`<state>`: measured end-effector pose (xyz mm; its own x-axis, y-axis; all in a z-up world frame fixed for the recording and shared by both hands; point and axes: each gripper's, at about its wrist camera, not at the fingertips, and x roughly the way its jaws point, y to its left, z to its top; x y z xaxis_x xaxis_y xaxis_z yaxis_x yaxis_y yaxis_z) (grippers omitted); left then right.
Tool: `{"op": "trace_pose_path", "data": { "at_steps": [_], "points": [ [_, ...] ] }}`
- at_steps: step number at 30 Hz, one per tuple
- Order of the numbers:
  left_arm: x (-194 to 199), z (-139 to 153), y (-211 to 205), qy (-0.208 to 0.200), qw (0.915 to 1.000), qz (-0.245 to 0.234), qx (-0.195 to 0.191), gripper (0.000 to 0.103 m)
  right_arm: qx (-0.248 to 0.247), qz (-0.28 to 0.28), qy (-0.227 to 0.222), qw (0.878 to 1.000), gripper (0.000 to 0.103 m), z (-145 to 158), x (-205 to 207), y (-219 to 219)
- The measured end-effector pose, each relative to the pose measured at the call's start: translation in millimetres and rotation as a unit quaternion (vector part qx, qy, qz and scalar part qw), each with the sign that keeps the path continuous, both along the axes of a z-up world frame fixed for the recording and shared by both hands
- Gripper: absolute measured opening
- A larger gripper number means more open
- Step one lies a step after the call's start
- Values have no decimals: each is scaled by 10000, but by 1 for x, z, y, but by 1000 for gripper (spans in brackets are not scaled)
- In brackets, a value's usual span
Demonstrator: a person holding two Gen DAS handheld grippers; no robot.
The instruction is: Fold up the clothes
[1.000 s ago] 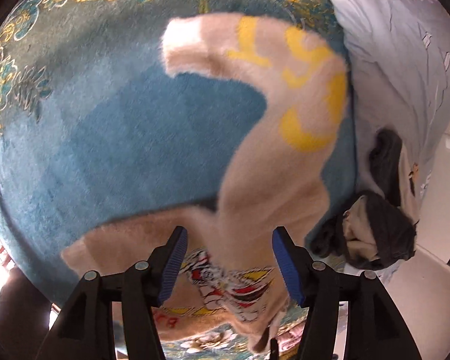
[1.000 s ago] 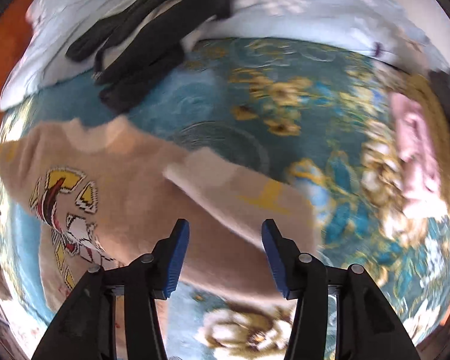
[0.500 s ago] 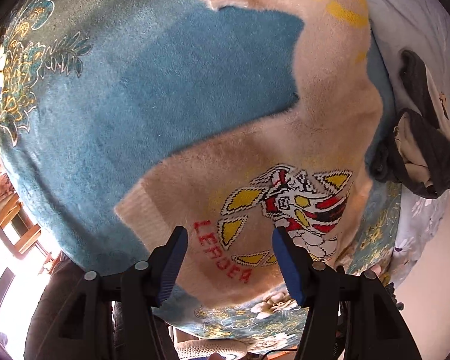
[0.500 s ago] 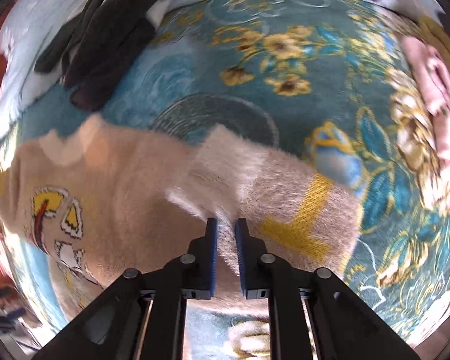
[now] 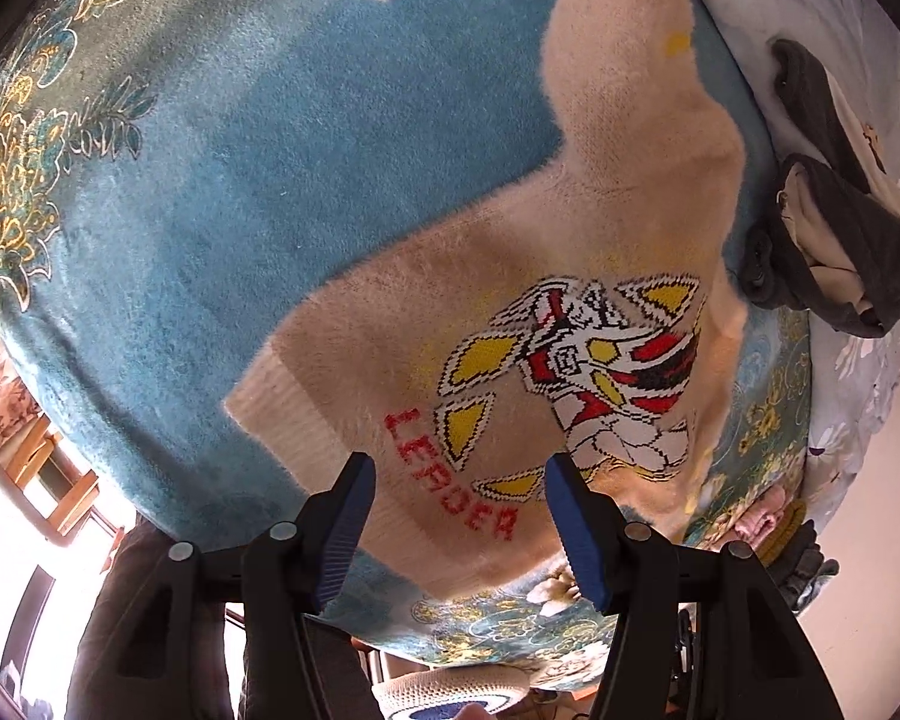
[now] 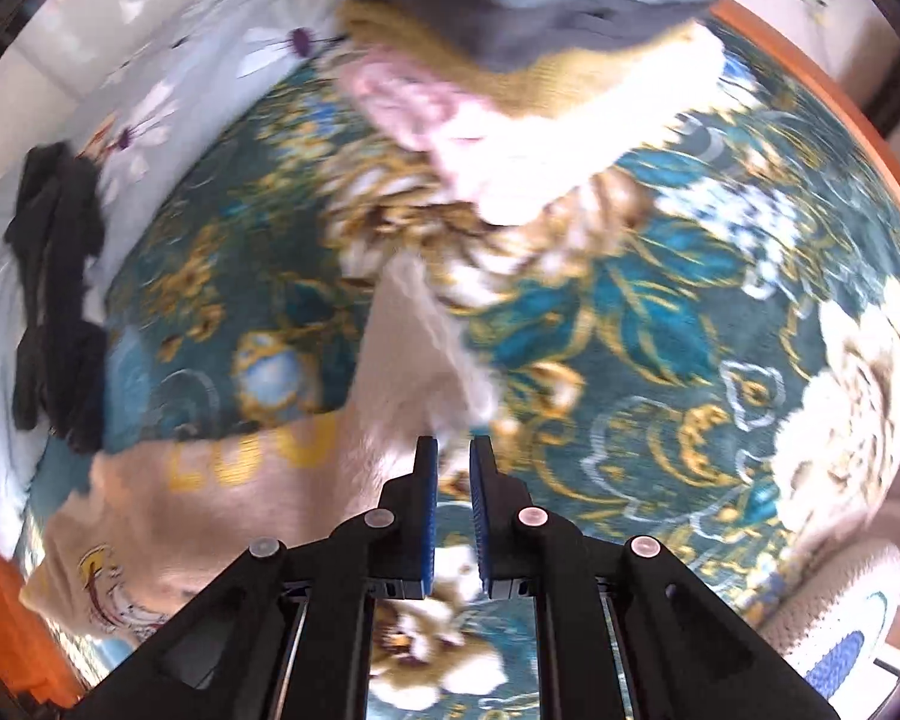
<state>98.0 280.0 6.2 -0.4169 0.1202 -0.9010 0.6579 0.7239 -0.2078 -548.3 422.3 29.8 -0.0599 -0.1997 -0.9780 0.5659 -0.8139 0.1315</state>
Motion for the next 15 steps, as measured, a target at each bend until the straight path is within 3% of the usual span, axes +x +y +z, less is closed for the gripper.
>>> {"op": "trace_pose_path", "data": {
  "at_steps": [2, 8, 10, 12, 15],
  "points": [
    [0, 0, 3, -64, 9999, -136, 0, 63, 43, -283, 90, 9995, 11, 0, -8, 15],
    [3, 3, 8, -406, 9959, -808, -96, 64, 80, 791, -911, 9927, 11, -30, 85, -2],
    [4, -1, 10, -475, 9932, -1059, -91, 70, 92, 1146, -1242, 9856, 19, -40, 116, -7],
    [6, -17, 14, -423, 9910, -1267, 51, 72, 104, 1499, -1569, 9761, 42, -50, 147, -12],
    [13, -43, 20, -406, 9886, -1437, 214, 72, 121, 2021, -2053, 9575, 44, -65, 194, -21]
  ]
}}
